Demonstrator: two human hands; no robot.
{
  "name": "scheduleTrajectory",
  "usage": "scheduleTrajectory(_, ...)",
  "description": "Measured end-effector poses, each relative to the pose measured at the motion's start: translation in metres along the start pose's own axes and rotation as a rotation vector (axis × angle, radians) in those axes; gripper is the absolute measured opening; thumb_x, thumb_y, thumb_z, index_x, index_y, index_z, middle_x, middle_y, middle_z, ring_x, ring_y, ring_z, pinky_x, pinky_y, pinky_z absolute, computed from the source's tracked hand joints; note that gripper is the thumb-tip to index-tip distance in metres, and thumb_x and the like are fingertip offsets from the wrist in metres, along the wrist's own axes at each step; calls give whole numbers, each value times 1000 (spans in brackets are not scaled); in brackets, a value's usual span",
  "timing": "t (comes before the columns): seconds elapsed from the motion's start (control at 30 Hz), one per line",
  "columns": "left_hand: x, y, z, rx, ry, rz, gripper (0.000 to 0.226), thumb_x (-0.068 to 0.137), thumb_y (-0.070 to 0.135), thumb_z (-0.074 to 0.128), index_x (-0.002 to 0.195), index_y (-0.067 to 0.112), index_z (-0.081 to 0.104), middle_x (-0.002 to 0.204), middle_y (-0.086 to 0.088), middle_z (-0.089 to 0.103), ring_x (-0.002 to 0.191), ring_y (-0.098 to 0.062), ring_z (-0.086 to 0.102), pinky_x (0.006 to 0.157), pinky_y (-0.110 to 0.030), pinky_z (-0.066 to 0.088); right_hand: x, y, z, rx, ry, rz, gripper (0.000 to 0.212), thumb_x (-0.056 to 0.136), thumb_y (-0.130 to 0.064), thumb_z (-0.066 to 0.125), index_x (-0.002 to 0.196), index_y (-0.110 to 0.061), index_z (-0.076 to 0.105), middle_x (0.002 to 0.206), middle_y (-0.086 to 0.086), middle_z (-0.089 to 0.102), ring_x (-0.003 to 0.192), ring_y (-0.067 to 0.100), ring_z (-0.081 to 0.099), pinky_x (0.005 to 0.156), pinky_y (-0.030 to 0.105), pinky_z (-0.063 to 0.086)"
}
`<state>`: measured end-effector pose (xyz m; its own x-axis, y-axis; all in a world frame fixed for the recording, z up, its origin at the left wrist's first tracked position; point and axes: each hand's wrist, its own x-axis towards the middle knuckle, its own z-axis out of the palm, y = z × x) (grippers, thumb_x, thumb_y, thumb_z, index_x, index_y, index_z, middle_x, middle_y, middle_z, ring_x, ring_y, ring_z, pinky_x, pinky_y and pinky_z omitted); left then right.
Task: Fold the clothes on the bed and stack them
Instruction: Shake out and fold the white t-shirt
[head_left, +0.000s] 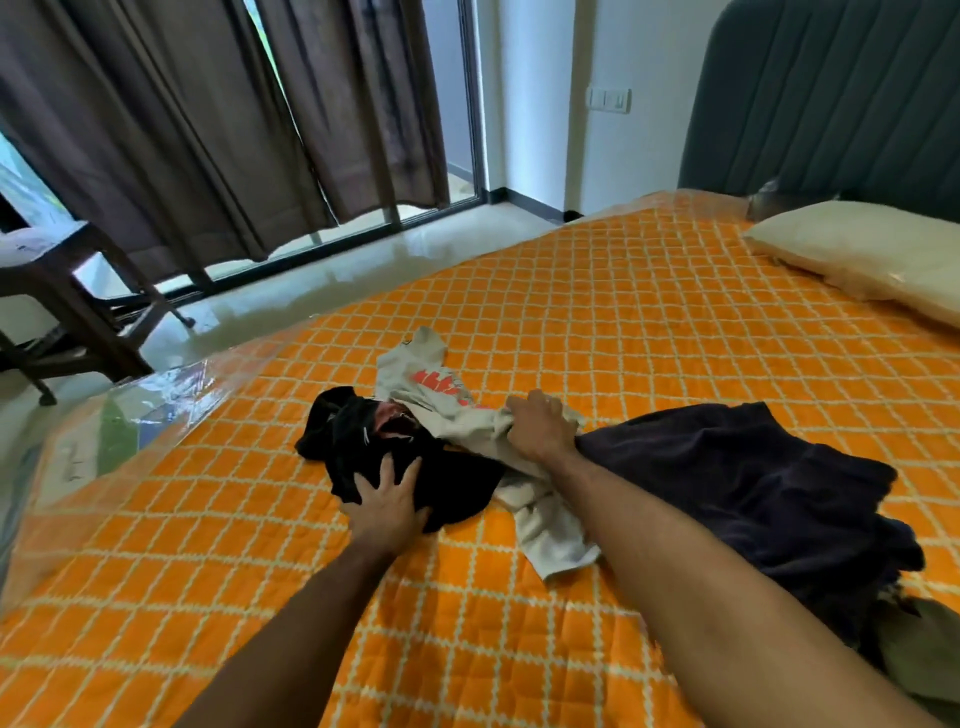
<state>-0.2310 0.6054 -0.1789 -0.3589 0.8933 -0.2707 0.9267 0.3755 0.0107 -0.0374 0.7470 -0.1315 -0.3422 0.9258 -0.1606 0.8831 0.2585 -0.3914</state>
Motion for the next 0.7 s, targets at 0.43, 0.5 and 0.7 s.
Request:
scheduleTrajectory(0.43,44,75,-74,-1415,173,-46,15,105,18,46,112,6,50,100,-13,60,95,-37,62,74,-40,49,4,-32,-196,1522,413,-179,29,91,2,54,96,-25,62,108,11,66,95,29,62,74,42,54)
scheduleTrajectory(0.5,38,105,-110,-1703,-7,69,18,106,21,46,123,15,48,113,-7,61,102,-29,64,74,-38,53,-4,-44,-217,1499,461,-242,18,87,-12,65,99,-26,68,114,9,70,102,29,67,83,45,57)
scheduleTrajectory(0.7,16,75,-117,-1286,221,301,37,89,19,55,118,42,51,131,-10,58,105,-23,67,92,-48,55,-48,-70,-248,1037,586,-452,17,92,-6,64,84,-20,61,82,-6,65,77,5,61,72,27,51)
